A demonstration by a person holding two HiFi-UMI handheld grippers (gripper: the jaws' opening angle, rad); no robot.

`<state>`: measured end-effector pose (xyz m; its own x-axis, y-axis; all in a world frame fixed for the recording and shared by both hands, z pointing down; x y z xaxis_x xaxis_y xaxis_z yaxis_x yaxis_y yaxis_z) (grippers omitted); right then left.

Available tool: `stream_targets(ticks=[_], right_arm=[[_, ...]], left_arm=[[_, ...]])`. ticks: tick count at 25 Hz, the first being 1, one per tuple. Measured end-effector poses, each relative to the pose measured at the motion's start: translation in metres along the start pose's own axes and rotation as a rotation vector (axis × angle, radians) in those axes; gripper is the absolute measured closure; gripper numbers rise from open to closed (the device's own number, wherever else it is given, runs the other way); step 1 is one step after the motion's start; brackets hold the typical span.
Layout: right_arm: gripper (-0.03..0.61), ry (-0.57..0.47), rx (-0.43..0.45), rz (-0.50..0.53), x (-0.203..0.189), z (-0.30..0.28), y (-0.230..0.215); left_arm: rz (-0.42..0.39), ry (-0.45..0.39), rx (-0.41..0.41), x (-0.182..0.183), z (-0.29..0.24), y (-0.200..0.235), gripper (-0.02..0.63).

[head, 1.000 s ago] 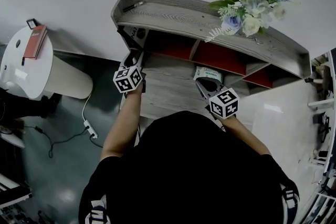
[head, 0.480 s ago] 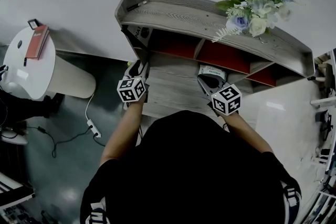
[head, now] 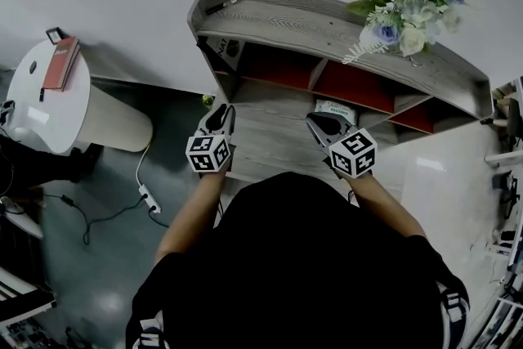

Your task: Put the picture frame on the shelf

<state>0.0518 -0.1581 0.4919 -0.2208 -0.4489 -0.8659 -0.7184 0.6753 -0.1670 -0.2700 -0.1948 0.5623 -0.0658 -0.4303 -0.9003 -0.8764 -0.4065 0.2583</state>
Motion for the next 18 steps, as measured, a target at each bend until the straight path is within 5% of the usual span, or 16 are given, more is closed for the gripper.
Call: stream_targets(ticks=[6,18], right_arm=[[0.565,-0.013,-0.003,-0.003,0.002,-0.006,0.011],[0.565,-0.035,-0.022,-0.019,0.002,-0.015,0.028]], left_arm=[[-0.026,0.011,0.024,-0.004,0.020,0.004,0.583],[-0.035,0.005,-0.007,0.001,0.045,0.014,0.594]])
Point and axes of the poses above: the fingertips, and each gripper's own axes: z backward along the fingers, y to its left, x out of its top, the point moved 10 cm from there along z, backward along the fingers, and after that the axes turned 3 degrees about y, right-handed, at the moved point
